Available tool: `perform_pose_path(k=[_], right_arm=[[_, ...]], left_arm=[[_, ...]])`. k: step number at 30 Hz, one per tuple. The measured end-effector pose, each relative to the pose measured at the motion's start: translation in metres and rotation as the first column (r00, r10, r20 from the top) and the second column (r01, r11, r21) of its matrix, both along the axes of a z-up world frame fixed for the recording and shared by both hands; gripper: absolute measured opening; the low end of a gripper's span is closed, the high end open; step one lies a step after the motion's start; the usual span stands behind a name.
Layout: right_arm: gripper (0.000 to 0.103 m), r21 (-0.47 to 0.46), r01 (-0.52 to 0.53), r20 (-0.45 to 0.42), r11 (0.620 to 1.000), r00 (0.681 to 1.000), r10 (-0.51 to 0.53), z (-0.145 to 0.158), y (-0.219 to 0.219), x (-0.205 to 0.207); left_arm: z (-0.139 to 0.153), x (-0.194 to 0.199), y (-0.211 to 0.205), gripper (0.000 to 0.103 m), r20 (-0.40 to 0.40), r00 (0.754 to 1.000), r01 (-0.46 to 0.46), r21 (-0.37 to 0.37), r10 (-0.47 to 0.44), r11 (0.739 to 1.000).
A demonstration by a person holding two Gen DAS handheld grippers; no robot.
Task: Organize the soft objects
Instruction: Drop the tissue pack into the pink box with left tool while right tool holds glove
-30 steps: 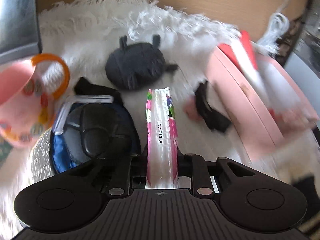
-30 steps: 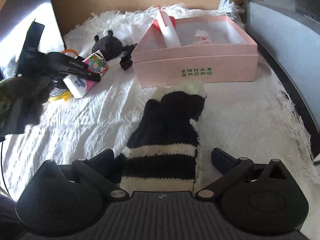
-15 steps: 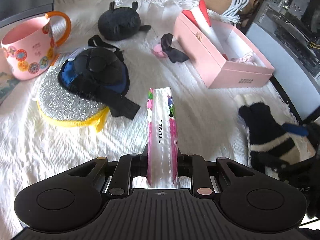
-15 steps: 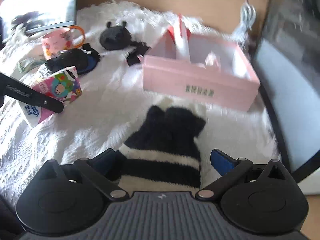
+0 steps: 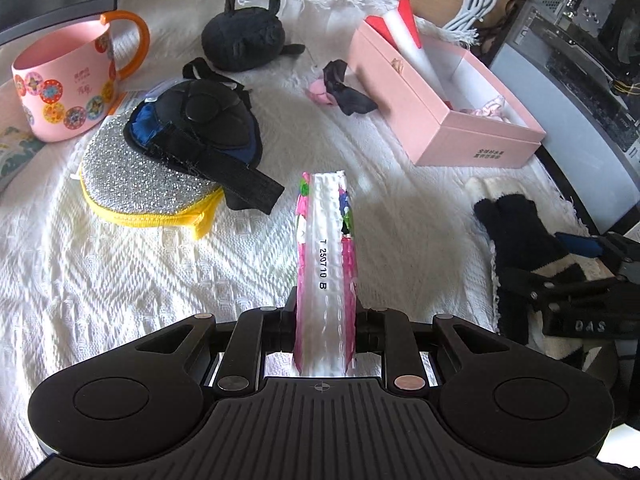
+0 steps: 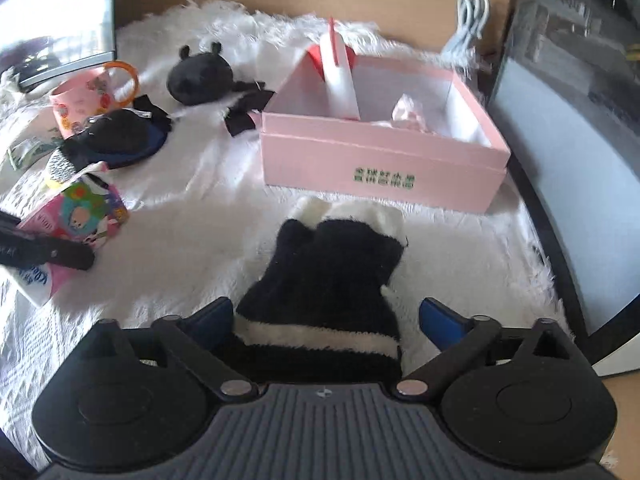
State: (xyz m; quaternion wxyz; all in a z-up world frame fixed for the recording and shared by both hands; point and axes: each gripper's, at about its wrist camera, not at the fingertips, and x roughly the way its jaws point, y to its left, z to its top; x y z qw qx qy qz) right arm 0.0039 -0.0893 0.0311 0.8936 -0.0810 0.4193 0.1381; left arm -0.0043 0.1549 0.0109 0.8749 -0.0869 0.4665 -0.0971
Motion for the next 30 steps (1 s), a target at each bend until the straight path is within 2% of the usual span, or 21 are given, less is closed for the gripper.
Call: perform_pose_path(k=[4,8,9,10,14,17,19,21,23,27,30], right_arm=[[0.068,0.045,-0.045,-0.07,0.998,0.996,0.048,-0.002,-0.003,0.005],[0.046,0.063,-0.053,-0.076,0.997,0.995,0.058,0.011,-0.007,-0.001],[0.036,0.078,-0.052,-0.073,0.996,0.996,0.058,0.019,-0.011,-0.004],[0.033,0.091,-0.052,-0.072,0.994,0.996,0.059,0.025,-0.014,-0.006],[0.032,0.114,-0.055,-0.005,0.992,0.998,0.056,0.062,-0.03,-0.021],[0.032,0.13,-0.036,0.044,0.991,0.999,0.03,0.084,-0.044,-0.03],[0.032,0.127,-0.028,0.084,0.992,0.996,0.017,0.096,-0.053,-0.035],[0.032,0.121,-0.021,0.119,0.992,0.993,0.006,0.103,-0.06,-0.038],[0.032,0.128,-0.014,0.134,0.992,0.991,-0.004,0.104,-0.066,-0.041],[0.032,0.146,0.0,0.138,0.989,0.99,-0.021,0.096,-0.074,-0.042],[0.032,0.175,0.004,0.129,0.985,0.991,-0.027,0.09,-0.077,-0.04]], left_arm=[[0.004,-0.001,-0.001,0.023,0.001,1.0,0.017,-0.01,-0.017,1.0],[0.014,-0.007,-0.011,0.023,0.026,0.996,0.089,-0.015,-0.089,0.996],[0.017,-0.008,-0.015,0.023,0.028,0.993,0.114,-0.021,-0.113,0.993],[0.019,-0.008,-0.02,0.023,0.032,0.99,0.141,-0.03,-0.14,0.99],[0.031,-0.004,-0.037,0.023,0.059,0.976,0.215,-0.094,-0.21,0.972],[0.044,0.013,-0.045,0.023,0.087,0.974,0.219,-0.16,-0.207,0.963],[0.057,0.033,-0.047,0.023,0.117,0.98,0.182,-0.207,-0.16,0.961],[0.071,0.056,-0.054,0.023,0.18,0.978,0.145,-0.219,-0.106,0.965],[0.085,0.082,-0.063,0.023,0.256,0.966,0.099,-0.216,-0.041,0.971],[0.094,0.15,-0.081,0.025,0.319,0.944,0.011,-0.28,0.082,0.96],[0.088,0.195,-0.103,0.025,0.332,0.936,-0.045,-0.208,0.114,0.977]])
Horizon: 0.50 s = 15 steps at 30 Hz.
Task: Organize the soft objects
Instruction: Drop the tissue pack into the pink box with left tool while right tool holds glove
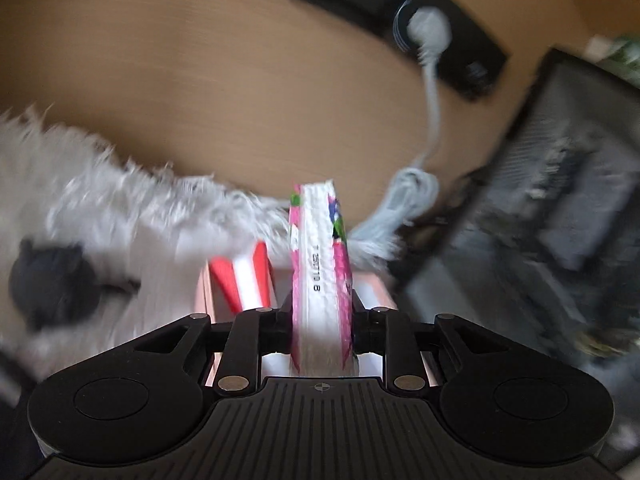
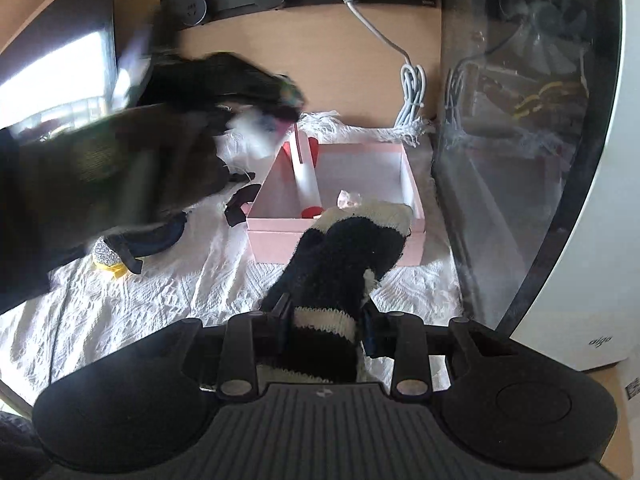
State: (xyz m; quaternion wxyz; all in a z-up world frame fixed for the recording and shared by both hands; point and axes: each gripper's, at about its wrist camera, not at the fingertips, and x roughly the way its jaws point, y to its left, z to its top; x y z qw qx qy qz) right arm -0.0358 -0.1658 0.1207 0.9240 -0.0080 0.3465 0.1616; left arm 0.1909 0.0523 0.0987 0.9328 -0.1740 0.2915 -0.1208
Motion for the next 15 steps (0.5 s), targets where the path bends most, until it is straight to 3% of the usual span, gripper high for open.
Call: perform_pose_path(k=[2,4,9,15], right_arm=[[0.032,0.014,-0.001,-0.009,1.0,1.0,0.001,-0.004,-0.001,0.001],[0.032,0.022,-0.006,-0.015,1.0,1.0,0.007,-0.009,-0.004,0.003],[0.033,0.022,-0.001,-0.024,1.0,1.0,0.002,-0.013,-0.012,0.012],[0.033,0.005,-0.01,0.015,1.0,1.0,0.01,-0.003,-0.014,0.033]], left_arm=[[-0.012,0.018,-0.014,0.025,-0.031,0.999,-0.012,0.059,0.014,0.998],[-0.028,0.029,-0.022,0.025,-0.11,0.994,0.009,0.074,-0.001,0.997],[-0.058,0.014,-0.018,0.023,-0.218,0.975,0.036,-0.02,-0.04,0.999],[-0.059,-0.015,-0.01,0.023,-0.266,0.96,0.069,-0.089,-0.09,0.994]])
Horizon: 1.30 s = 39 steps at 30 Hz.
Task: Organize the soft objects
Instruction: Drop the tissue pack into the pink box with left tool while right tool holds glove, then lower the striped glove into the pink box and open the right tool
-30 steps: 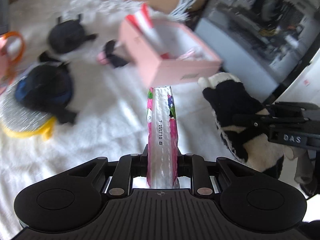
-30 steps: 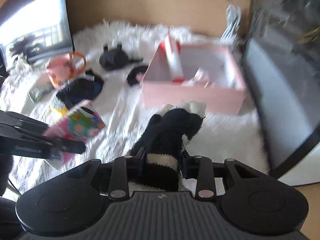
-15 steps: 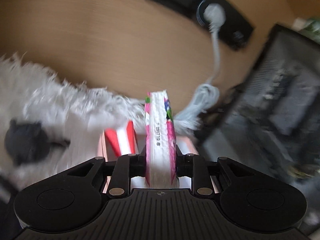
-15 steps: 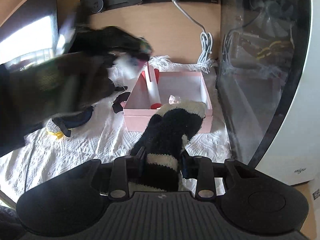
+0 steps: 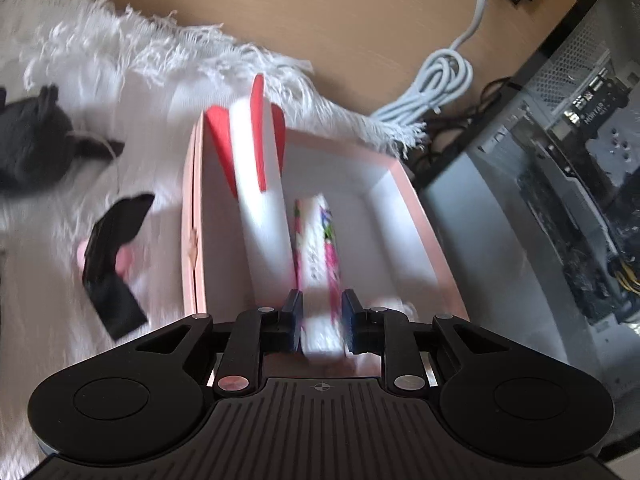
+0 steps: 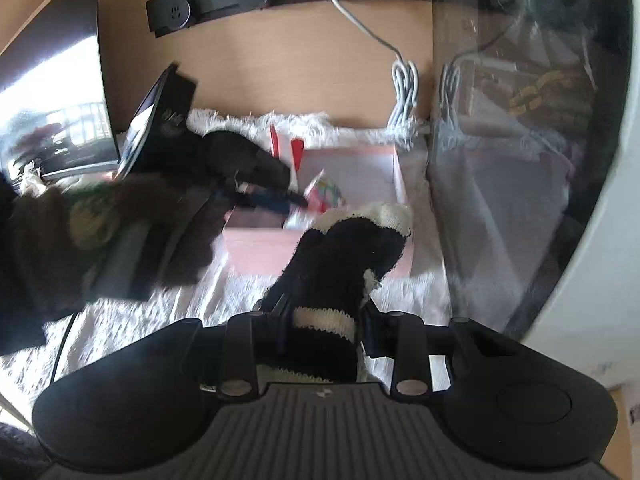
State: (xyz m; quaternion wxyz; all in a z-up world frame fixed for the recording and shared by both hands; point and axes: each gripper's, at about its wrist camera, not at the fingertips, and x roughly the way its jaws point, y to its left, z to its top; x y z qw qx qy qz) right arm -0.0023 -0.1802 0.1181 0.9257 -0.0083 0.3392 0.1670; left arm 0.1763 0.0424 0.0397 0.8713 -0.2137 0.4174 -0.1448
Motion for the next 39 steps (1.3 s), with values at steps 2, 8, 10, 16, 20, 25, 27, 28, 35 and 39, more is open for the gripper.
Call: perform_pose_path(k=[2,8,10,16,20,25,27,28,35,39], right_arm=[[0.032,-0.003,-0.006,0.031,1.0,1.0,0.006,0.01,0.002,0.013],[0.033,-0.044,0.011,0.205,0.999,0.979,-0.002,0.05,0.021,0.069],[0.033,-0.065,0.034,0.237,0.997,0.971,-0.018,0.053,0.029,0.096],[0.033,-0.135,0.051,0.111,0.99,0.993,-0.037,0.005,0.05,0.186],[0.033,-0.149,0.056,-0.122,0.987,0.99,-0.074,-0.048,0.06,0.224],[0.034,-0.061,0.079,-0.205,0.995,0.975,-0.09,-0.068,0.055,0.239],[0.038,-0.051,0.07,-0.222,0.996,0.972,-0.08,-0.069,0.053,0.243],[0.041,-0.062,0.068,-0.223,0.996,0.972,-0.08,-0.068,0.052,0.242],[0.063,0.01,0.099,-0.096,0.995,0.991,-0.097,-0.015,0.03,0.198],[0.063,0.047,0.07,-0.045,0.996,0.997,-0.068,0.012,0.023,0.165]], left_arm=[[0.003,-0.008,0.005,0.023,0.002,1.0,0.011,-0.024,-0.011,1.0],[0.034,-0.044,0.019,0.023,0.124,0.991,0.045,-0.001,-0.045,0.999],[0.045,-0.059,0.023,0.023,0.163,0.985,0.059,0.026,-0.063,0.998],[0.046,-0.103,0.039,0.023,0.185,0.978,0.085,0.084,-0.1,0.993],[0.03,-0.123,0.061,0.023,0.137,0.988,0.051,0.122,-0.068,0.991],[0.008,-0.139,0.091,0.023,0.057,0.998,-0.035,0.14,0.027,0.99],[0.003,-0.144,0.1,0.023,0.039,0.998,-0.059,0.137,0.055,0.989],[0.003,-0.146,0.103,0.023,0.035,0.998,-0.064,0.134,0.06,0.989],[0.001,-0.161,0.121,0.023,0.032,0.995,-0.096,0.106,0.093,0.99],[0.0,-0.169,0.126,0.023,0.037,0.994,-0.102,0.093,0.099,0.99]])
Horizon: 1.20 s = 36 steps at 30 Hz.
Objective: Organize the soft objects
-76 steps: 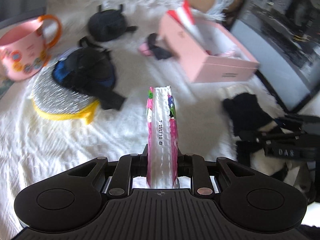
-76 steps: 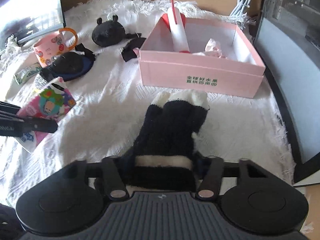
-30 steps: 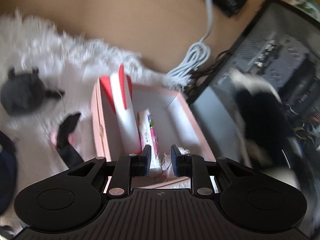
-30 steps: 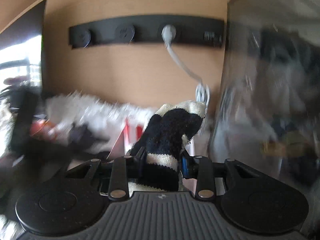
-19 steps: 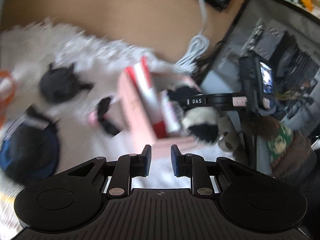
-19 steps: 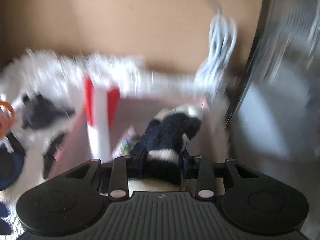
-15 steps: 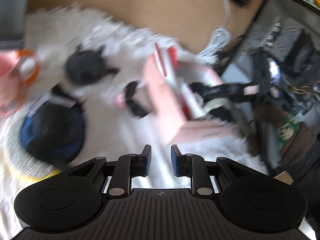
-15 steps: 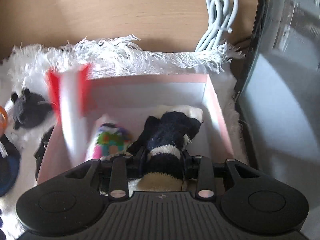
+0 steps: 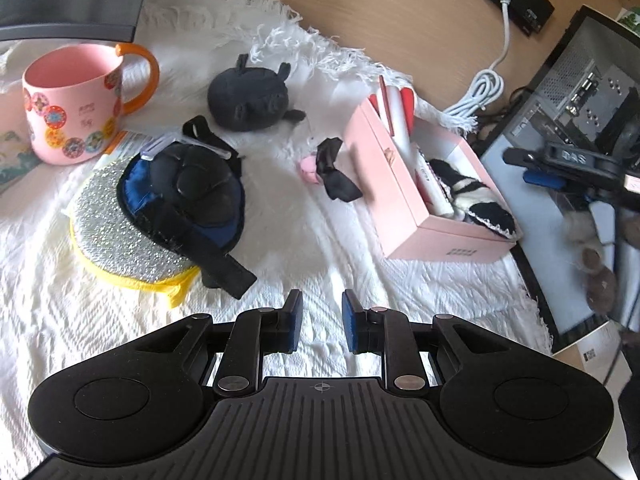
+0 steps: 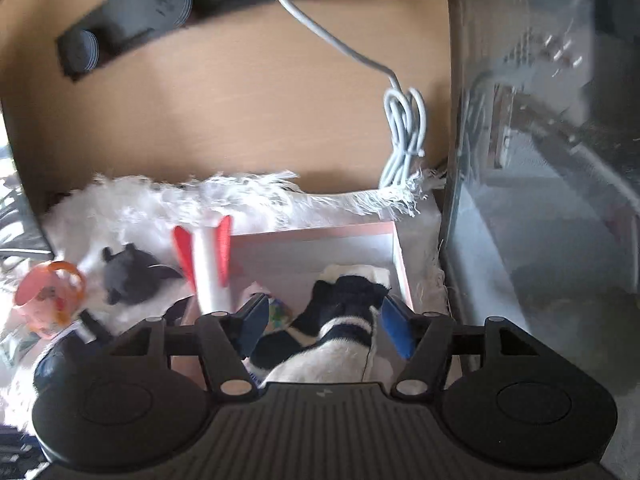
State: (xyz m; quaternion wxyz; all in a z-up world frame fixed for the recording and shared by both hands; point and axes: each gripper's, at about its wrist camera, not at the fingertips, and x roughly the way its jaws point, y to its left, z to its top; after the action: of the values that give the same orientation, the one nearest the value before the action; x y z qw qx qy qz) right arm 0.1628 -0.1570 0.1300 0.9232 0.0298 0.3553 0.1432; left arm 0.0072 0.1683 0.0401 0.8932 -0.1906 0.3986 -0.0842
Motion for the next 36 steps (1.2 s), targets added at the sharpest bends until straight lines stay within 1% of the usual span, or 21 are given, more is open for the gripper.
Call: perform_pose_path(k=[2,3,5,6,7,9,11,15,17,18,20,21,22,24,25,27,29,30,32,35,36], right_arm=[[0.063,-0.005,-0.031,-0.064,0.999,0.997,0.031,-0.003,0.002,-0.008],[0.061,-0.005,-0.053,-0.113,0.999,0.992,0.052,-0.01,0.004,-0.011],[0.049,-0.039,-0.062,-0.165,0.997,0.985,0.055,-0.022,0.01,-0.01],[0.048,-0.079,-0.054,-0.165,0.995,0.985,0.041,-0.028,0.013,-0.01],[0.042,-0.093,-0.044,-0.149,0.995,0.988,0.03,-0.032,0.014,-0.007],[0.034,-0.069,-0.031,-0.167,0.997,0.986,0.019,-0.035,0.014,0.004],[0.033,-0.077,-0.014,-0.18,0.997,0.984,0.0,-0.039,0.016,0.017],[0.034,-0.142,-0.015,-0.231,0.99,0.973,-0.018,-0.055,0.024,0.036],[0.035,-0.171,-0.026,-0.217,0.985,0.976,-0.012,-0.051,0.026,0.033],[0.036,-0.196,-0.028,-0.188,0.98,0.982,-0.01,-0.044,0.029,0.026],[0.04,-0.225,-0.046,-0.073,0.973,0.997,0.03,-0.027,0.037,0.01],[0.045,-0.215,-0.075,-0.032,0.974,0.997,0.07,-0.02,0.041,0.003],[0.047,-0.185,-0.118,-0.014,0.976,0.993,0.117,-0.014,0.045,-0.001],[0.047,-0.124,-0.2,-0.033,0.972,0.98,0.197,-0.011,0.056,0.001],[0.047,-0.111,-0.223,-0.05,0.968,0.974,0.219,-0.014,0.064,0.005],[0.047,-0.115,-0.238,-0.074,0.964,0.97,0.23,-0.025,0.081,0.017],[0.047,-0.113,-0.229,-0.112,0.967,0.97,0.217,-0.039,0.094,0.035],[0.046,-0.102,-0.22,-0.132,0.97,0.97,0.206,-0.045,0.099,0.044],[0.046,-0.065,-0.196,-0.145,0.978,0.972,0.185,-0.053,0.1,0.057],[0.044,0.005,-0.086,-0.177,0.996,0.98,0.086,-0.05,0.089,0.065],[0.043,0.011,-0.047,-0.192,0.999,0.98,0.048,-0.049,0.083,0.065]], left_arm=[[0.002,-0.003,0.001,0.023,0.008,1.0,-0.003,-0.006,0.003,1.0],[0.003,-0.004,0.002,0.023,0.013,1.0,-0.004,-0.011,0.004,1.0],[0.004,-0.006,0.003,0.023,0.02,1.0,-0.005,-0.016,0.006,1.0],[0.004,-0.007,0.003,0.023,0.02,1.0,-0.005,-0.017,0.005,1.0],[0.004,-0.006,0.002,0.023,0.018,1.0,-0.004,-0.019,0.005,1.0],[0.002,-0.006,0.001,0.023,0.009,1.0,0.0,-0.019,0.0,1.0],[0.001,-0.006,-0.001,0.023,0.004,1.0,0.005,-0.016,-0.005,1.0],[0.001,-0.01,-0.005,0.023,-0.003,1.0,0.02,-0.002,-0.02,1.0],[0.0,-0.013,-0.003,0.023,-0.011,1.0,0.013,0.012,-0.012,1.0],[0.0,-0.014,-0.001,0.023,-0.014,1.0,0.003,0.021,-0.003,1.0],[-0.002,-0.017,0.004,0.023,-0.021,1.0,-0.018,0.026,0.019,0.999],[-0.003,-0.018,0.007,0.023,-0.025,0.999,-0.032,0.026,0.033,0.999],[-0.003,-0.019,0.009,0.023,-0.029,0.999,-0.043,0.027,0.044,0.999],[-0.003,-0.021,0.012,0.023,-0.03,0.998,-0.057,0.03,0.058,0.998],[-0.002,-0.022,0.012,0.023,-0.027,0.998,-0.059,0.031,0.06,0.998],[0.0,-0.024,0.012,0.023,-0.019,0.998,-0.056,0.037,0.057,0.998],[0.0,-0.025,0.011,0.023,-0.02,0.998,-0.053,0.043,0.054,0.998],[-0.001,-0.026,0.011,0.023,-0.023,0.998,-0.052,0.047,0.053,0.998],[-0.002,-0.027,0.013,0.023,-0.032,0.998,-0.056,0.053,0.058,0.997],[-0.006,-0.03,0.021,0.023,-0.047,0.996,-0.08,0.049,0.082,0.996],[-0.006,-0.031,0.024,0.023,-0.05,0.995,-0.088,0.047,0.091,0.995]])
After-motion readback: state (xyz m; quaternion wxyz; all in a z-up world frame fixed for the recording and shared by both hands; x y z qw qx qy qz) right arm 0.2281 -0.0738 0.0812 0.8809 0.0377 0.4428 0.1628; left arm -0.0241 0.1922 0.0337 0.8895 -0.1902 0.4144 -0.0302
